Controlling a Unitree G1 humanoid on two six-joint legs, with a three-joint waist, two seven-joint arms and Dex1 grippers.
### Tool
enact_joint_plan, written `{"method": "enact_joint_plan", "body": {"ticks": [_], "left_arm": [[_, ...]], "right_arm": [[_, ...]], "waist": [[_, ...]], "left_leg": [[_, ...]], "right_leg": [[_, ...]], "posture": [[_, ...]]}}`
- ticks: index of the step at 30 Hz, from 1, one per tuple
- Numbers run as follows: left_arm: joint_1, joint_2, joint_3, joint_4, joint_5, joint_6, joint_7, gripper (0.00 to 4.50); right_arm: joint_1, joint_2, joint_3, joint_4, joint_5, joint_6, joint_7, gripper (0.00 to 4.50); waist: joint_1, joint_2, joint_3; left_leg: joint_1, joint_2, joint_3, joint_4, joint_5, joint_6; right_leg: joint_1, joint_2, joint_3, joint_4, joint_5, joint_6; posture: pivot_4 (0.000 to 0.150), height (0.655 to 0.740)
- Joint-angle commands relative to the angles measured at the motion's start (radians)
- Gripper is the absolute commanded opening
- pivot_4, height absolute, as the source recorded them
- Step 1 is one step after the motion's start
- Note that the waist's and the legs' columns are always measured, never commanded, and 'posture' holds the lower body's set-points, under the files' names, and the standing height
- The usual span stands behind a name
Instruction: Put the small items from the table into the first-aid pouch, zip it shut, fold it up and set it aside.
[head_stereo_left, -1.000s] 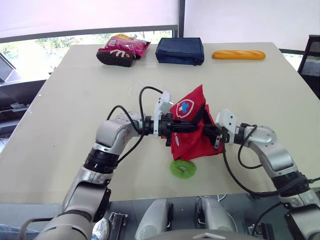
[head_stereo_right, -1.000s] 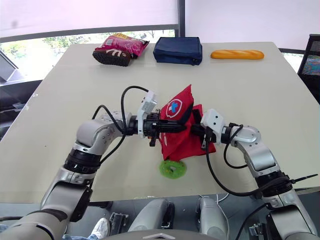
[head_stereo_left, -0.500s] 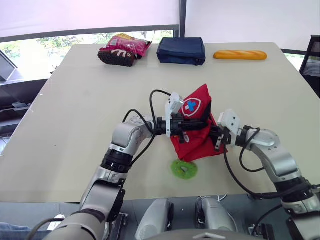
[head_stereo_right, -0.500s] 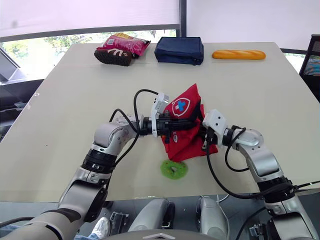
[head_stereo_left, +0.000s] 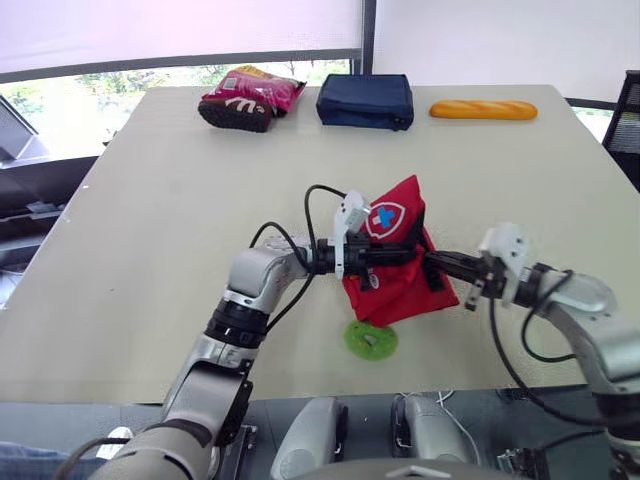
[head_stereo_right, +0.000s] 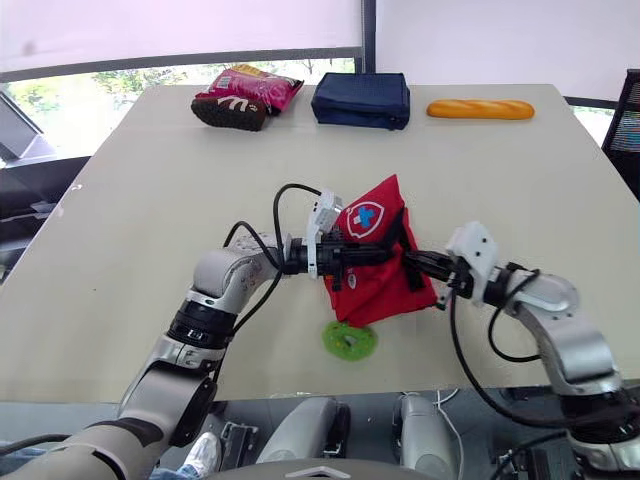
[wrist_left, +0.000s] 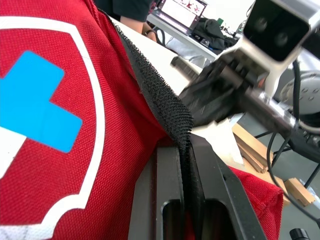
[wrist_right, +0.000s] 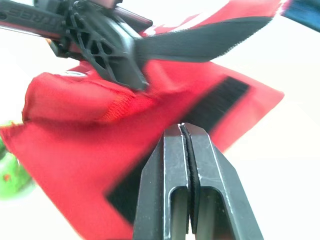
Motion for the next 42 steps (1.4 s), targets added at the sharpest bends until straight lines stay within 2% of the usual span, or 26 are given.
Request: {"method": "enact_joint_plan", "body": {"ticks": [1,3,5,9,11,13,29,38,42], "left_arm": [[0.003,-0.018,-0.015,-0.003,0.006,0.003,0.009,0.35],[0.007,-0.024,-0.021,0.006,0.02,-0.006,0.018,1.0],[0.007,-0.026,-0.024,0.015,0.027,-0.014,0.015,2.0],[0.02,-0.009,-0.038,0.017,0.033,-0.051,-0.042,3.38],[0.025,-0.006,-0.035,0.023,0.03,-0.077,-0.074,4.32],[0.026,-0.006,-0.029,0.027,0.023,-0.089,-0.095,4.47],[0.04,0.001,-0.05,0.05,0.062,-0.155,-0.145,4.47],[0.047,0.003,-0.058,0.038,0.065,-0.165,-0.162,4.47],[0.049,0.002,-0.057,0.033,0.061,-0.167,-0.168,4.47]], "right_arm": [[0.023,-0.037,-0.114,-0.095,0.077,0.034,-0.003,0.0],[0.038,-0.056,-0.172,-0.138,0.126,0.069,-0.016,0.0],[0.041,-0.068,-0.215,-0.176,0.175,0.103,-0.03,0.0],[0.017,-0.077,-0.252,-0.212,0.241,0.147,-0.059,0.0],[0.008,-0.08,-0.259,-0.229,0.282,0.169,-0.069,0.0],[0.008,-0.09,-0.257,-0.241,0.298,0.182,-0.072,0.0],[-0.06,-0.141,-0.201,-0.246,0.322,0.213,-0.104,0.0],[-0.334,-0.08,0.041,-0.245,0.27,0.32,-0.203,0.0],[-0.347,-0.092,0.15,-0.235,0.203,0.344,-0.199,0.0]], "waist": [[-0.001,0.0,0.0],[0.0,0.0,0.0],[0.0,0.0,0.0],[0.0,0.0,0.0],[0.0,0.0,0.0],[0.0,0.0,0.0],[0.001,0.0,0.0],[-0.002,0.0,0.0],[0.0,0.0,0.0]], "left_leg": [[0.0,0.0,0.0,0.0,0.0,0.0],[0.0,0.0,0.0,0.0,0.0,0.0],[0.0,0.0,0.0,0.0,0.0,0.0],[0.0,0.001,0.0,0.0,0.0,0.0],[0.0,0.001,0.0,0.0,0.0,0.0],[0.0,0.001,0.0,0.0,0.0,0.0],[0.0,0.001,0.0,0.0,-0.002,0.003],[0.0,0.001,0.0,0.0,0.0,0.001],[-0.001,0.001,0.0,0.0,0.0,0.001]], "right_leg": [[0.0,0.0,0.0,0.0,0.0,0.0],[0.0,0.0,0.0,0.0,0.0,0.0],[0.0,0.0,0.0,0.0,0.0,0.0],[0.0,0.0,0.0,0.0,0.0,0.0],[0.0,0.0,0.0,0.0,0.0,0.0],[0.0,0.0,0.0,0.0,0.0,0.0],[0.0,0.0,0.0,-0.001,0.0,0.0],[0.0,0.0,-0.001,-0.001,0.0,0.0],[0.0,0.0,-0.001,-0.001,0.0,0.0]], "posture": [[0.15,0.7395],[0.15,0.7395],[0.15,0.7395],[0.15,0.7395],[0.15,0.7395],[0.15,0.7395],[0.15,0.7395],[0.15,0.7395],[0.15,0.7395]]}}
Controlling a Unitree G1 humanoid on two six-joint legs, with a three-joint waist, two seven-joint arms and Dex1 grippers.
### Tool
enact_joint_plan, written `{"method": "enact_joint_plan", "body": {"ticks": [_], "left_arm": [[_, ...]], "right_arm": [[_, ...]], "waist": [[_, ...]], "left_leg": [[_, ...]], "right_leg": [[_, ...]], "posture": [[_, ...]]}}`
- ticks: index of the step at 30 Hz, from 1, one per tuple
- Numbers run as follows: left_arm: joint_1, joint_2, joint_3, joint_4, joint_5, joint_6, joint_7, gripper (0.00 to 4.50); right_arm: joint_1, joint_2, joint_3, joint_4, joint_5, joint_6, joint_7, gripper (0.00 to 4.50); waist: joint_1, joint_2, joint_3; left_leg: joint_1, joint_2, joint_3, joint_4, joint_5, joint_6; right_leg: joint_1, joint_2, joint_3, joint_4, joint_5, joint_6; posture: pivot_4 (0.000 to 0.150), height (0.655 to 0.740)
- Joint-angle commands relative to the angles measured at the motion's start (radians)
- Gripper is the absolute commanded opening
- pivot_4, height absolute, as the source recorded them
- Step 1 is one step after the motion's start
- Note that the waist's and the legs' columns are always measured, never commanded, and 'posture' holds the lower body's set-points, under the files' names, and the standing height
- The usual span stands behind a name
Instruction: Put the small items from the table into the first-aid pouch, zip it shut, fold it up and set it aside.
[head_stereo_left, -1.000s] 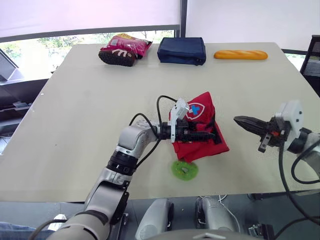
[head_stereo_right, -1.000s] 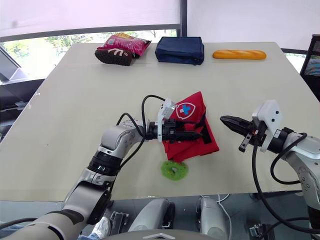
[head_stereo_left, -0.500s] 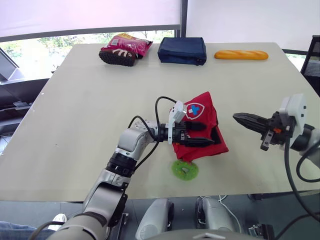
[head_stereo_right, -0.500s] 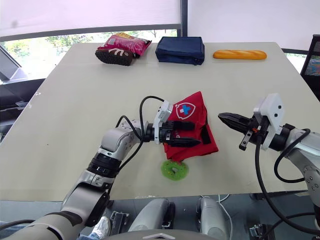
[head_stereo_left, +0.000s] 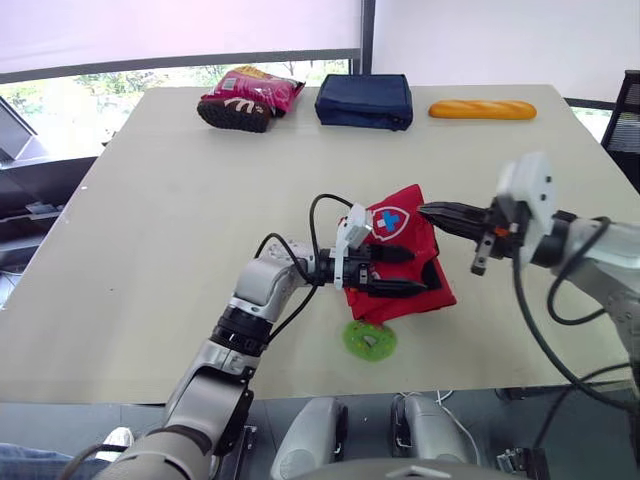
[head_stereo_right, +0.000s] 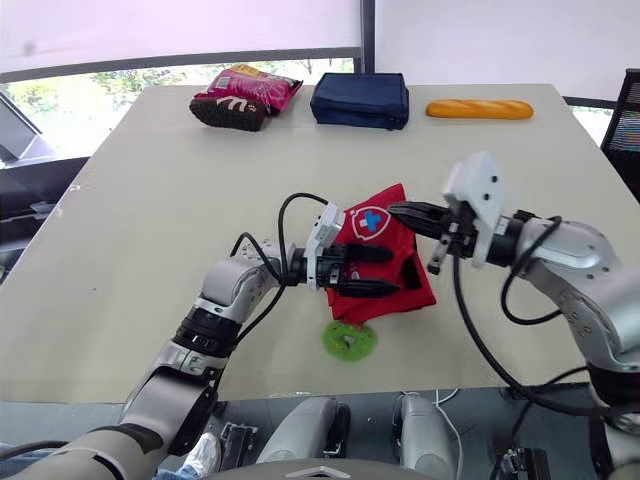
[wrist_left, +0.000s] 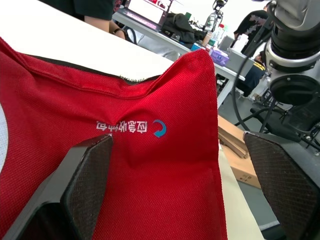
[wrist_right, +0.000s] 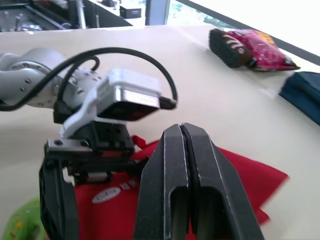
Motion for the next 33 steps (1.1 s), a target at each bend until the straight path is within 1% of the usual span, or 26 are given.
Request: {"method": "enact_joint_plan", "body": {"ticks": [1,4,8,10,13,17,24,26,28,30,33], "left_arm": [[0.012,0.003,-0.01,-0.007,0.009,-0.001,-0.003,4.47],[0.016,0.007,-0.008,-0.014,0.007,-0.002,-0.007,4.47],[0.02,0.016,0.003,-0.026,0.0,-0.01,-0.018,4.47],[0.019,0.006,0.02,-0.025,0.019,-0.074,0.002,4.47],[0.01,-0.022,0.067,-0.042,0.001,-0.133,0.028,4.47],[0.017,0.007,0.071,-0.067,0.024,-0.202,0.002,4.47],[0.034,0.141,0.051,-0.136,0.088,-0.322,-0.08,4.47],[0.03,0.216,0.06,-0.148,0.118,-0.353,-0.112,4.47],[0.028,0.263,0.064,-0.155,0.13,-0.371,-0.133,4.47],[0.026,0.305,0.07,-0.163,0.129,-0.379,-0.152,4.47],[0.025,0.387,0.11,-0.188,0.11,-0.363,-0.186,4.47]], "right_arm": [[0.047,-0.058,0.062,-0.007,-0.098,-0.022,0.024,0.0],[0.149,-0.125,0.095,0.043,-0.199,-0.088,0.056,0.0],[0.249,-0.103,0.09,0.102,-0.248,-0.167,0.065,0.0],[0.283,-0.053,0.084,0.126,-0.237,-0.18,0.053,0.0],[0.326,-0.014,0.096,0.174,-0.264,-0.227,0.054,0.0],[0.367,0.033,0.097,0.235,-0.294,-0.287,0.056,0.0],[0.39,0.073,0.111,0.281,-0.324,-0.342,0.076,0.0],[0.385,0.083,0.11,0.285,-0.332,-0.352,0.078,0.0],[0.382,0.085,0.109,0.283,-0.34,-0.362,0.081,0.0],[0.378,0.088,0.095,0.263,-0.325,-0.354,0.084,0.0],[0.366,0.065,0.03,0.196,-0.257,-0.327,0.115,0.0]], "waist": [[0.004,0.0,0.0],[0.01,0.0,0.0],[0.007,0.0,0.0],[0.004,0.0,0.0],[0.003,0.0,0.0],[-0.001,0.0,0.0],[-0.006,0.0,-0.001],[-0.006,0.0,-0.001],[-0.008,0.0,-0.001],[-0.006,0.0,-0.001],[-0.006,0.0,0.0]], "left_leg": [[0.0,0.0,0.0,0.0,0.0,0.0],[-0.001,0.0,0.0,0.0,0.0,0.001],[0.0,0.0,0.001,0.0,-0.001,0.001],[0.0,0.001,0.001,0.0,0.0,0.001],[0.0,0.001,0.001,0.0,0.0,0.001],[0.001,0.001,0.001,0.001,0.0,0.001],[0.002,0.002,0.001,0.0,0.0,0.0],[0.002,0.002,0.001,0.0,0.0,0.0],[0.002,0.002,0.001,0.0,0.0,0.0],[0.002,0.002,0.001,0.0,0.0,0.0],[0.002,0.002,0.001,0.0,0.0,0.0]], "right_leg": [[0.0,0.0,0.0,0.0,0.0,0.0],[0.0,0.0,-0.001,-0.001,0.0,0.0],[0.0,-0.001,0.0,-0.002,0.0,0.0],[0.0,0.0,0.0,-0.001,0.0,0.0],[0.0,0.001,0.0,-0.001,0.0,0.0],[0.001,0.001,0.0,-0.001,0.0,0.0],[0.001,0.002,0.0,-0.001,0.0,0.0],[0.001,0.002,0.0,-0.001,0.0,0.0],[0.001,0.002,0.0,-0.001,0.0,0.0],[0.001,0.002,0.0,-0.001,0.0,0.0],[0.0,0.002,0.0,-0.001,0.0,0.0]], "posture": [[0.15,0.7395],[0.15,0.7395],[0.15,0.7395],[0.15,0.7395],[0.15,0.7395],[0.15,0.7395],[0.15,0.7395],[0.15,0.7395],[0.15,0.7395],[0.15,0.7395],[0.15,0.7395]]}}
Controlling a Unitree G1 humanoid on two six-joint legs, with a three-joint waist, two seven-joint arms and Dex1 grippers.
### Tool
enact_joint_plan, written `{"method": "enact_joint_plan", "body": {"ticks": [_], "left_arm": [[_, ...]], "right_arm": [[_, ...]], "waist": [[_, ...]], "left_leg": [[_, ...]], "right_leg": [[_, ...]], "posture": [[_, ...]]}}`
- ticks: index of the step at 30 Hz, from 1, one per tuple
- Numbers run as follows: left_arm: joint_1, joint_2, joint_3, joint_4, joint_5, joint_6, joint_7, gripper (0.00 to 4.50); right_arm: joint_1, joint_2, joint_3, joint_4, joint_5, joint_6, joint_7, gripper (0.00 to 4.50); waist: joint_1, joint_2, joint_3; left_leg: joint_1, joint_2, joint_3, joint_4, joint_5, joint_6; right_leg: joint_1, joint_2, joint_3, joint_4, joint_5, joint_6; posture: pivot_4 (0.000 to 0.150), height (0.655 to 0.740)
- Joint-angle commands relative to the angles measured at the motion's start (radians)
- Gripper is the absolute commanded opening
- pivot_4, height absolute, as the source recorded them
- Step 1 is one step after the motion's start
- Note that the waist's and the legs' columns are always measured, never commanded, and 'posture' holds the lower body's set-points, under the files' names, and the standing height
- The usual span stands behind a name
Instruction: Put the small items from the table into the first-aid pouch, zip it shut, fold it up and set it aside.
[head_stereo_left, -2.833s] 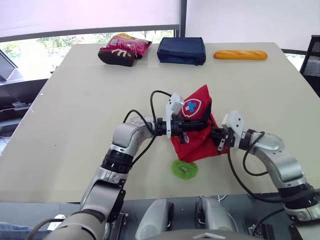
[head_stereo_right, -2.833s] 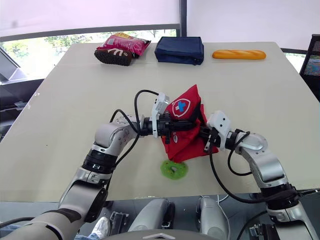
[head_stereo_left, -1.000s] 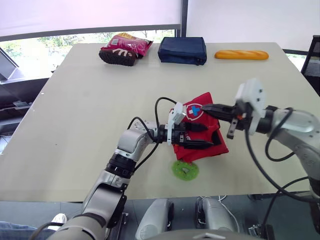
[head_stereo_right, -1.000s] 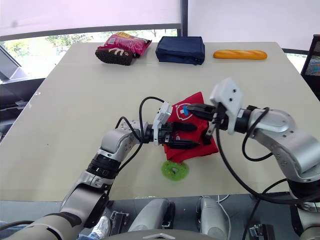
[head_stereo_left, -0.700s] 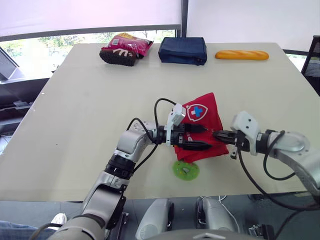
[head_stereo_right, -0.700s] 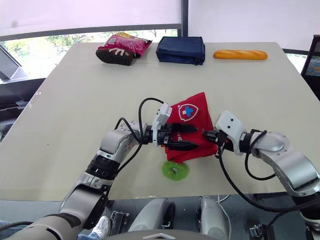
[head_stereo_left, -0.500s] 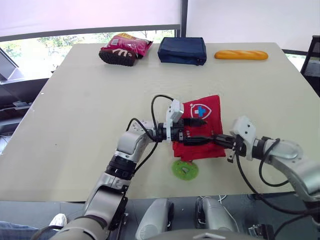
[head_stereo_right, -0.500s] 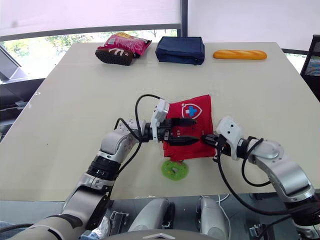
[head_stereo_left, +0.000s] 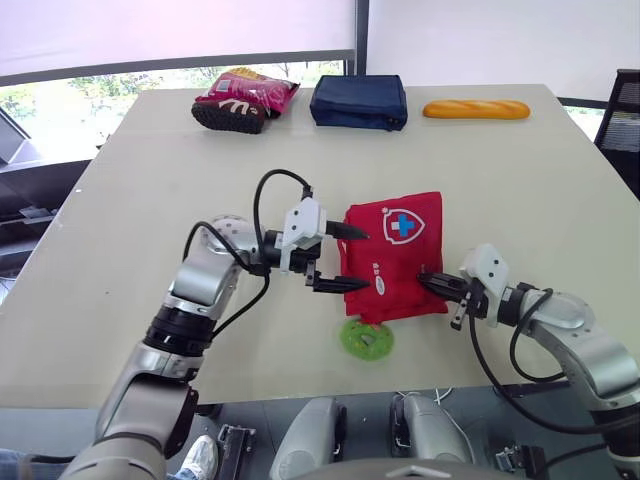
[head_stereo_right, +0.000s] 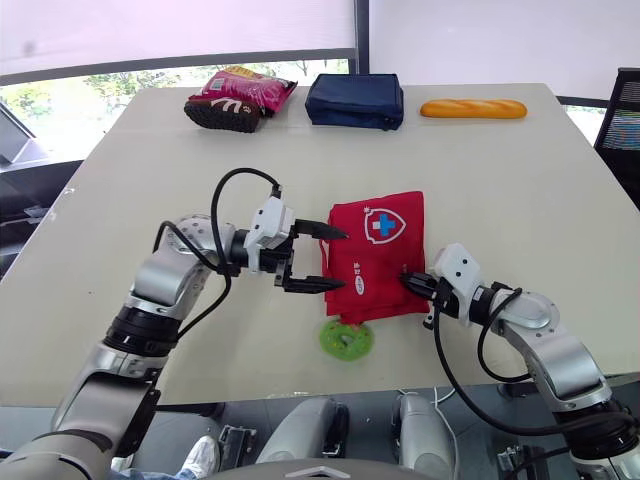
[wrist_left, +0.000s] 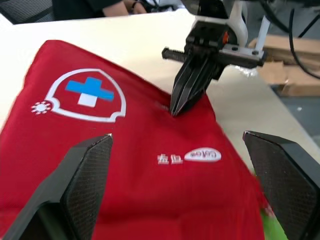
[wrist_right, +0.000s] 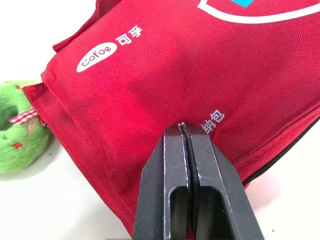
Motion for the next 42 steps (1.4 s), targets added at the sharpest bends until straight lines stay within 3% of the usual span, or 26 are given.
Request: {"method": "enact_joint_plan", "body": {"ticks": [1,8,19,28,34,38,42], "left_arm": [[-0.006,0.076,0.068,-0.063,-0.029,0.0,-0.036,4.47],[-0.002,0.162,0.134,-0.127,-0.072,0.057,-0.031,4.47],[-0.006,0.197,0.174,-0.217,-0.111,0.139,0.022,4.47],[-0.004,0.217,0.189,-0.242,-0.12,0.161,0.048,4.47],[0.0,0.231,0.195,-0.252,-0.132,0.171,0.054,4.47],[0.006,0.243,0.202,-0.25,-0.131,0.168,0.052,4.5],[0.014,0.248,0.21,-0.255,-0.13,0.167,0.055,4.5]], "right_arm": [[-0.015,-0.024,-0.079,-0.063,0.071,0.038,0.033,0.0],[-0.171,-0.012,-0.182,-0.03,0.137,0.067,0.018,0.0],[-0.377,0.18,-0.061,0.376,-0.04,-0.093,-0.021,0.0],[-0.334,0.17,0.09,0.476,-0.147,0.055,0.049,0.0],[-0.333,0.201,-0.018,0.415,-0.097,-0.015,0.019,0.0],[-0.32,0.177,-0.15,0.264,0.108,0.136,0.088,1.24],[-0.312,0.136,-0.236,0.195,0.232,0.291,0.072,3.16]], "waist": [[0.0,0.001,0.0],[0.001,0.0,0.002],[-0.002,0.0,0.003],[-0.002,-0.001,0.003],[-0.009,-0.001,0.002],[-0.011,0.0,0.003],[-0.004,0.0,0.004]], "left_leg": [[0.0,0.0,0.0,0.0,0.0,0.0],[-0.001,0.0,-0.001,0.0,0.0,0.0],[-0.001,-0.001,0.0,-0.001,0.0,0.0],[0.0,-0.002,0.0,-0.001,0.0,0.0],[0.001,-0.001,0.0,-0.001,0.0,0.0],[0.0,-0.001,0.0,-0.001,0.0,0.0],[0.0,-0.001,0.0,-0.001,0.0,0.0]], "right_leg": [[0.0,0.0,0.0,0.0,0.0,0.0],[0.0,0.0,-0.001,-0.001,0.0,0.0],[-0.001,0.0,0.0,0.0,0.0,0.0],[-0.001,0.0,0.001,0.002,0.0,0.0],[-0.001,0.001,0.001,0.002,0.0,0.0],[-0.001,0.001,0.001,0.003,0.0,0.0],[-0.001,0.0,0.001,0.002,0.0,0.0]], "posture": [[0.15,0.7395],[0.15,0.7395],[0.15,0.7395],[0.15,0.7395],[0.15,0.7395],[0.15,0.7395],[0.15,0.7395]]}}
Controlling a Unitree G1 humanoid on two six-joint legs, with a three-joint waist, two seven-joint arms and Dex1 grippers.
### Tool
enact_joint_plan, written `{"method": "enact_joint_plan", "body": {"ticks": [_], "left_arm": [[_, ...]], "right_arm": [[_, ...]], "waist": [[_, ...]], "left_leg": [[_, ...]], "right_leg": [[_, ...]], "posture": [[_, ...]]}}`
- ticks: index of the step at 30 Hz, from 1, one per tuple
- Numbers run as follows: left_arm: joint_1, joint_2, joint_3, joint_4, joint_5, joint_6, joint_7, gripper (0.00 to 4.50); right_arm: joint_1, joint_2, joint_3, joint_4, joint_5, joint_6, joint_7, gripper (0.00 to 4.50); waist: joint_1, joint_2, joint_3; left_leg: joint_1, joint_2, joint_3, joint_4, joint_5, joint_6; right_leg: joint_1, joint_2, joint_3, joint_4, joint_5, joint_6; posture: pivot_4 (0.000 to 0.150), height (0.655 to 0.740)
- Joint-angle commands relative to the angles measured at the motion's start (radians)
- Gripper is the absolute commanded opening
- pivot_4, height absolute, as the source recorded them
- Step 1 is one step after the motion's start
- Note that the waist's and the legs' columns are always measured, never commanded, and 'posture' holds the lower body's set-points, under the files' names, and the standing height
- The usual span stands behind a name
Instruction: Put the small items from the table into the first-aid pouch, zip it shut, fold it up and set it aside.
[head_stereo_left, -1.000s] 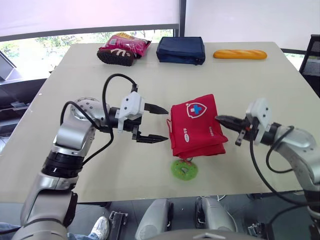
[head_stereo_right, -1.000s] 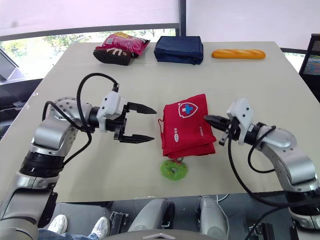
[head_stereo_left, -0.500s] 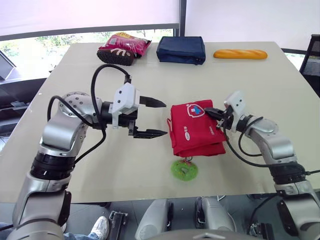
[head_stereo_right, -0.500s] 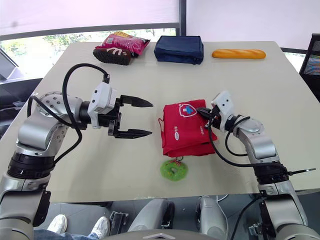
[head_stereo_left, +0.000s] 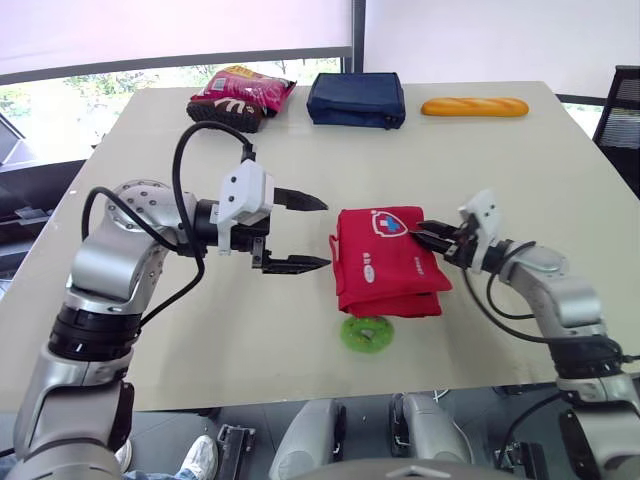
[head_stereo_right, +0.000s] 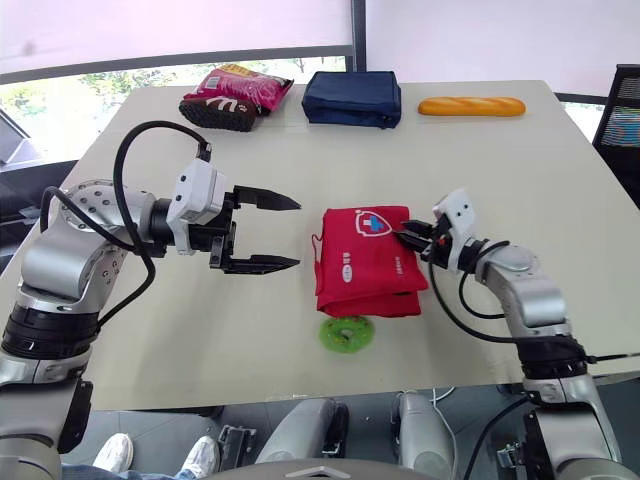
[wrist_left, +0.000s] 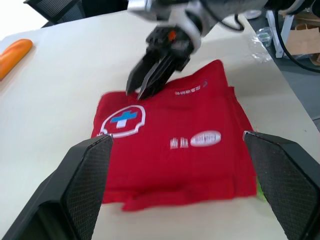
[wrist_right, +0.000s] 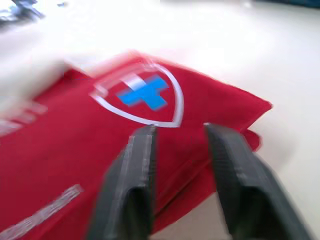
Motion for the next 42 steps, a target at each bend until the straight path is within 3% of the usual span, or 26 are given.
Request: {"method": "enact_joint_plan", "body": {"ticks": [1,3,9,12,15,18,19,20,24,31,39,42], "left_arm": [[0.004,0.02,0.037,-0.029,-0.012,-0.009,0.009,4.5],[0.01,0.021,0.04,-0.034,-0.013,-0.009,0.011,4.5],[0.009,0.029,0.049,-0.044,-0.018,-0.007,0.019,4.5],[0.009,0.036,0.056,-0.057,-0.028,0.003,0.024,4.5],[0.012,0.042,0.06,-0.063,-0.031,0.005,0.029,4.5],[0.017,0.046,0.067,-0.068,-0.03,0.007,0.035,4.5],[0.018,0.047,0.068,-0.071,-0.031,0.009,0.037,4.5],[0.018,0.047,0.07,-0.072,-0.031,0.009,0.039,4.5],[0.019,0.047,0.073,-0.076,-0.03,0.011,0.047,4.5],[-0.003,0.044,0.092,-0.057,-0.03,0.013,0.069,4.5],[-0.075,0.026,0.126,-0.014,-0.048,0.051,0.143,4.5],[-0.1,0.016,0.134,-0.011,-0.062,0.073,0.174,4.5]], "right_arm": [[-0.002,-0.041,-0.087,-0.065,0.122,0.146,-0.006,3.67],[0.008,-0.064,-0.073,-0.066,0.145,0.233,-0.014,4.48],[0.037,-0.087,0.036,-0.045,0.089,0.314,-0.04,4.48],[0.033,-0.059,0.032,-0.047,0.133,0.367,-0.045,4.48],[0.028,-0.033,0.022,-0.046,0.158,0.397,-0.058,3.78],[0.015,-0.018,-0.002,-0.041,0.174,0.395,-0.069,2.33],[0.01,-0.014,-0.011,-0.038,0.179,0.394,-0.073,2.13],[0.004,-0.007,-0.022,-0.031,0.185,0.395,-0.082,1.51],[-0.026,0.029,-0.07,0.013,0.195,0.381,-0.128,0.02],[-0.202,0.135,-0.316,0.282,0.165,0.163,-0.4,0.02],[-0.396,0.096,-0.579,0.716,0.104,-0.195,-0.749,0.02],[-0.43,0.082,-0.612,0.801,0.103,-0.25,-0.792,0.02]], "waist": [[0.004,0.0,0.0],[0.006,0.0,0.0],[0.005,0.0,0.0],[0.005,-0.001,0.0],[0.003,0.0,0.0],[0.003,0.0,0.0],[0.003,0.0,0.0],[0.003,0.0,0.0],[0.004,0.0,0.0],[0.007,0.001,0.001],[0.0,0.002,0.002],[-0.004,0.003,0.003]], "left_leg": [[0.0,0.0,0.0,0.0,0.0,0.0],[0.0,0.0,0.0,0.0,0.0,0.0],[0.0,0.0,0.0,0.0,0.0,0.0],[0.0,0.0,0.0,0.0,0.0,0.0],[0.0,0.0,0.0,0.0,0.0,0.0],[0.0,0.0,0.0,0.0,0.0,0.0],[0.0,0.0,0.0,0.0,0.0,0.0],[0.0,0.0,0.0,0.0,0.0,0.0],[0.0,0.0,0.0,0.0,0.0,0.0],[0.0,-0.001,0.0,0.0,0.0,0.0],[-0.001,-0.003,0.001,-0.002,0.0,-0.001],[-0.001,-0.003,0.001,-0.002,0.001,-0.001]], "right_leg": [[0.0,0.0,0.0,0.0,0.0,0.0],[0.0,0.0,0.0,0.0,0.0,0.0],[0.0,-0.001,0.0,0.0,0.0,0.0],[0.0,-0.001,0.0,0.0,0.0,0.0],[0.0,0.0,0.0,0.0,0.0,0.0],[0.0,0.0,0.0,0.0,0.0,0.0],[0.0,0.0,0.0,0.0,0.0,0.0],[0.0,0.0,0.0,0.0,0.0,0.0],[0.0,0.0,0.0,0.0,0.0,0.0],[0.0,0.0,0.0,0.0,0.0,0.0],[-0.002,-0.001,0.002,0.001,0.0,0.0],[-0.002,-0.001,0.002,0.001,0.0,0.0]], "posture": [[0.15,0.7395],[0.15,0.7395],[0.15,0.7395],[0.15,0.7395],[0.15,0.7395],[0.15,0.7395],[0.15,0.7395],[0.15,0.7395],[0.15,0.7395],[0.15,0.7395],[0.15,0.7395],[0.15,0.7395]]}}
